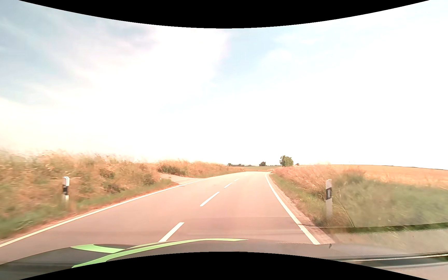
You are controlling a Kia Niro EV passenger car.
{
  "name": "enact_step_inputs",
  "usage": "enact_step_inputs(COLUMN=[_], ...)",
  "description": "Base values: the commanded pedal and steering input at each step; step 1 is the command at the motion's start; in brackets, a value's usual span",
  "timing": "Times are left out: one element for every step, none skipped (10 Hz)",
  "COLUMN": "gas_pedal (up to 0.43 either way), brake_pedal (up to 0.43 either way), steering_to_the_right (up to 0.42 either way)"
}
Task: Follow the waypoints while adhering to traffic rules and regulations
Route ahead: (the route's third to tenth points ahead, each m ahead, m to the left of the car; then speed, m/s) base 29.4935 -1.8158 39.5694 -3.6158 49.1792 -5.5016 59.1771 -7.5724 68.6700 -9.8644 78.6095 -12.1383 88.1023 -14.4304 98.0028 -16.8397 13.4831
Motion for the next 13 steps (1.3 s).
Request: enact_step_inputs(gas_pedal=[0.421,0.421,0.421,0.421,0.421,0.421,0.421,0.421,0.421,0.421,0.421,0.421,0.421], brake_pedal=[0.0,0.0,0.0,0.0,0.0,0.0,0.0,0.0,0.0,0.0,0.0,0.0,0.0], steering_to_the_right=[0.062,0.061,0.06,0.056,0.049,0.042,0.038,0.034,0.03,0.025,0.019,0.014,0.011])
